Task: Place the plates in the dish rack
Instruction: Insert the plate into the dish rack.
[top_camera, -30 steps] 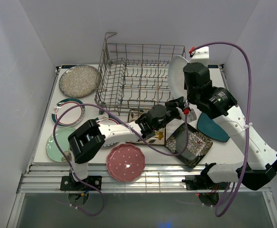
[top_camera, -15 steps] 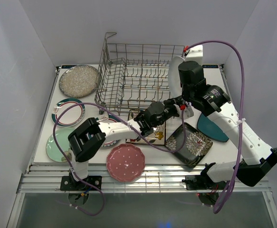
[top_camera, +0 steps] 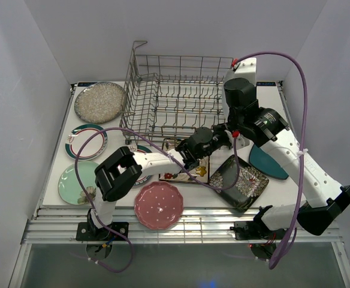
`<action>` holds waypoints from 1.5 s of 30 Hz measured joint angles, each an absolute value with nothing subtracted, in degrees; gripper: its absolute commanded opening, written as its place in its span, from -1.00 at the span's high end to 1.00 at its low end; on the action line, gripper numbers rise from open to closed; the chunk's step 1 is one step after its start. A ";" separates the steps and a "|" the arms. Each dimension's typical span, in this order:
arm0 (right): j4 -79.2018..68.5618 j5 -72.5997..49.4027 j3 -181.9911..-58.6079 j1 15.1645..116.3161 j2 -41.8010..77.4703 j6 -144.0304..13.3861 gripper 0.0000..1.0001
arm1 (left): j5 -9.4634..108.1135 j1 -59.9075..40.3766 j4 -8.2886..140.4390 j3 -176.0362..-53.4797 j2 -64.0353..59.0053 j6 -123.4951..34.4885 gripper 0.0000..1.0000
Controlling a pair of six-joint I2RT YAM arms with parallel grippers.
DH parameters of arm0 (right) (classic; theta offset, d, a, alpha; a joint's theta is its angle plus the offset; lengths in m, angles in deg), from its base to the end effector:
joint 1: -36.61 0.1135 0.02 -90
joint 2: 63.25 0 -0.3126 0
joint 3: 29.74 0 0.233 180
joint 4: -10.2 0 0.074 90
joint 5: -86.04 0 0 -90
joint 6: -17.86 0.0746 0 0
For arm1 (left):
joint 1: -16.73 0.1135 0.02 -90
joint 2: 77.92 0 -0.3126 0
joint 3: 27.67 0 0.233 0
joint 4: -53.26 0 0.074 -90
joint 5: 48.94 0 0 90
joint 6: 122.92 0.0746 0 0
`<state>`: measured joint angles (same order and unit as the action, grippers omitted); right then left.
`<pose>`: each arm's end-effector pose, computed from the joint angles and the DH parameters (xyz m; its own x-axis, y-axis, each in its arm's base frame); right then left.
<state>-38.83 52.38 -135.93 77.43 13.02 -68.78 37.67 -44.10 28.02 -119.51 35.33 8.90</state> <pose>0.2349 0.1208 0.4956 -0.2337 -0.1589 -0.9592 0.2470 0.9445 -0.2166 0.2517 -0.4418 0.3256 0.5863 0.3153 -0.7462 0.6065 0.4399 0.6624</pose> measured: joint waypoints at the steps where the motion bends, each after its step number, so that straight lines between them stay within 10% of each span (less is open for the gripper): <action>1: -38.61 52.55 -135.62 77.37 13.02 -68.76 0.84 | 37.67 -44.10 28.13 -119.51 35.40 8.68 1.00; 45: -38.05 39.29 -135.73 70.35 22.33 -66.36 0.84 | 39.70 -40.56 28.74 -114.79 37.04 1.58 1.00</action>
<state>-38.05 39.29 -135.73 70.35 22.33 -66.36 39.70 -40.56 28.74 -114.79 37.04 1.58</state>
